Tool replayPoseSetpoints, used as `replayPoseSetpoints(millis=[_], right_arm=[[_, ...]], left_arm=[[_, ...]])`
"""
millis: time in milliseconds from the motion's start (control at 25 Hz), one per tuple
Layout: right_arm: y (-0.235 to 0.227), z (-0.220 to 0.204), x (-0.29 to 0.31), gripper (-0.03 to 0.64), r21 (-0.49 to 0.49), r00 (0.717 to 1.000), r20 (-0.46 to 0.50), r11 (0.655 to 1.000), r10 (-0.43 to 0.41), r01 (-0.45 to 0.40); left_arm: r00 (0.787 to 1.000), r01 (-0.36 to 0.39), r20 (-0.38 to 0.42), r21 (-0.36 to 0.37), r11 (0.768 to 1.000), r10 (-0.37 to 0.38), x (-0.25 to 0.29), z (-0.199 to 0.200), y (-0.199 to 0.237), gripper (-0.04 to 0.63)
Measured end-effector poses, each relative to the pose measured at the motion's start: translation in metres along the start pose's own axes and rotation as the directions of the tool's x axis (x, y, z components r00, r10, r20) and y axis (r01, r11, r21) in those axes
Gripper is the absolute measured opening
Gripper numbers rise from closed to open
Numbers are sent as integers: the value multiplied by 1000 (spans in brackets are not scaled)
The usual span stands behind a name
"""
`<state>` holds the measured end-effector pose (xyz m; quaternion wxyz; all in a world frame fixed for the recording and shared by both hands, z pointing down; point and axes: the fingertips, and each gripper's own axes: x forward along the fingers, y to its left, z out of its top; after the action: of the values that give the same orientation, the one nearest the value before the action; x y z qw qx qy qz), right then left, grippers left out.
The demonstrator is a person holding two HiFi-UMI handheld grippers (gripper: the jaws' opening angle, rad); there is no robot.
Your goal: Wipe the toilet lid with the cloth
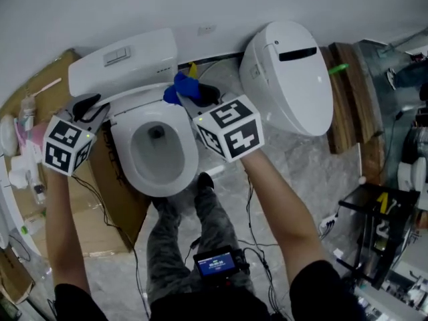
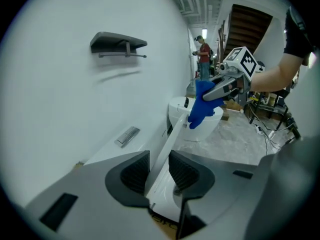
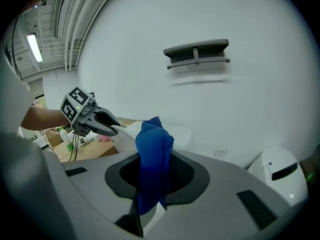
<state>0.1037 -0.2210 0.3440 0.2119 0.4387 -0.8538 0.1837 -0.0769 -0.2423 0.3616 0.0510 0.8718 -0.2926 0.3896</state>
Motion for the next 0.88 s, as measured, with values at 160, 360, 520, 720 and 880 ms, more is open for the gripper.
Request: replayPoseSetpoints(millis=[160, 360, 520, 720, 880], right_arm=[[-11, -29, -18, 91, 85, 999, -16, 995, -43, 45], [-13, -51, -33, 91, 171, 999, -7, 984, -43, 43], [-4, -54, -36, 91, 208, 1000, 24, 978, 3, -8], [28, -73, -14, 91, 185, 993, -28, 977, 111, -104], [61, -106, 7, 91, 149, 976, -115, 975, 183, -165]], left_arm=[[1000, 11, -28, -22, 1000, -12, -8, -14, -31, 121], [997, 17, -70, -15, 1000, -18, -17, -34, -74, 121], [994, 57, -97, -3, 998, -57, -22, -61, -119, 123], [986, 97, -138, 38, 995, -91, -21, -99, -173, 134], [978, 93, -198, 104, 990, -71, -14, -134, -211, 147]])
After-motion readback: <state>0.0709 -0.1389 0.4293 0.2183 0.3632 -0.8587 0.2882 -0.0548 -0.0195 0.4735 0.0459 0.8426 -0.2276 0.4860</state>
